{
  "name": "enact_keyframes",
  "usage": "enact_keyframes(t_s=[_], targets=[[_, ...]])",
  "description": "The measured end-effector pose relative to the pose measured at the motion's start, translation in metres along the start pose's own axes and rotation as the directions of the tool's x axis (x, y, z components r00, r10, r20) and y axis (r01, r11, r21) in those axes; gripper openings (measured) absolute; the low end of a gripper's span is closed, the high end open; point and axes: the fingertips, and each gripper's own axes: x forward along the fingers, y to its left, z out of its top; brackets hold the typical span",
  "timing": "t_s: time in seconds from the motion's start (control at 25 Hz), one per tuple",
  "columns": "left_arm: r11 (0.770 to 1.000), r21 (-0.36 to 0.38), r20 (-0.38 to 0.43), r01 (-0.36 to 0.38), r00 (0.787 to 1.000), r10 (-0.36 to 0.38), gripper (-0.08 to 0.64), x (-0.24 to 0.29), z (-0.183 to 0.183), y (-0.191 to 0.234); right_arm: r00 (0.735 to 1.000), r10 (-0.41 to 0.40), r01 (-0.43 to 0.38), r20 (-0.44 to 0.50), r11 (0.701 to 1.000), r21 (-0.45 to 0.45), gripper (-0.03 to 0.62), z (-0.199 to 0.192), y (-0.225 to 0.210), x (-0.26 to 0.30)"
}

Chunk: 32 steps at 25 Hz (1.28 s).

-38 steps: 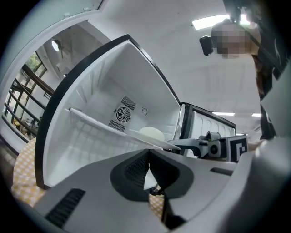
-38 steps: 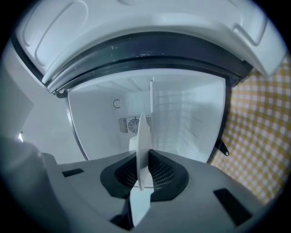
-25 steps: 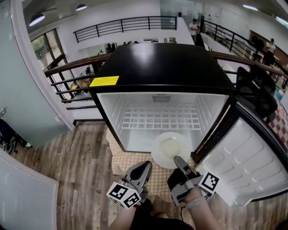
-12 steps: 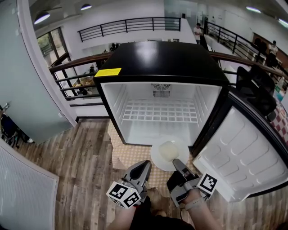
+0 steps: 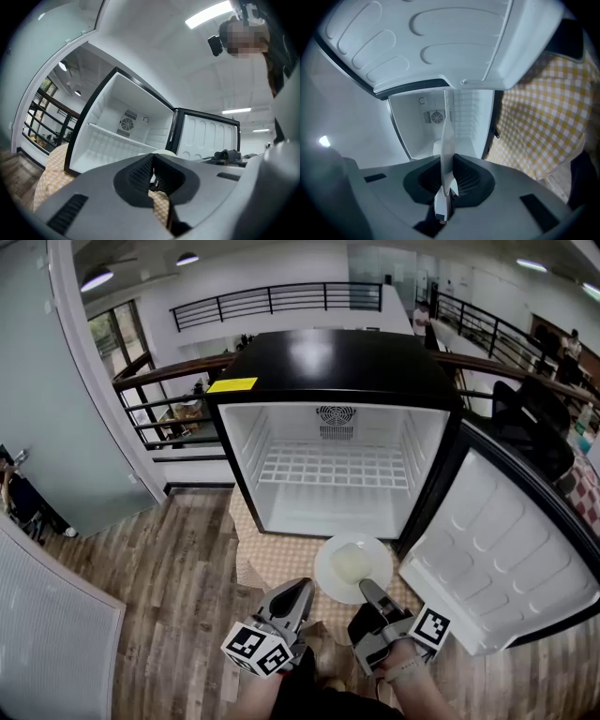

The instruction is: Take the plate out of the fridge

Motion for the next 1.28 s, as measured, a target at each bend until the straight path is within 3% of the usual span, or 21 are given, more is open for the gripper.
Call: enact_keyframes(t_s=[0.48, 1.28], targets=[[1.000, 0.006, 0.005, -0.027, 1.000, 0.027, 0.009, -0.025, -0.008, -0.014, 1.000, -0.002, 0.002, -0.029, 1.000, 0.015, 0.054, -0.017, -0.008, -0.021], [1.000, 0.010, -0.002, -0.009, 1.000, 0.009, 0.009, -0.056, 0.003, -0.014, 1.000, 0.012, -0.012, -0.015, 1.000, 0.001, 0.054, -0.044, -0.008, -0.031]])
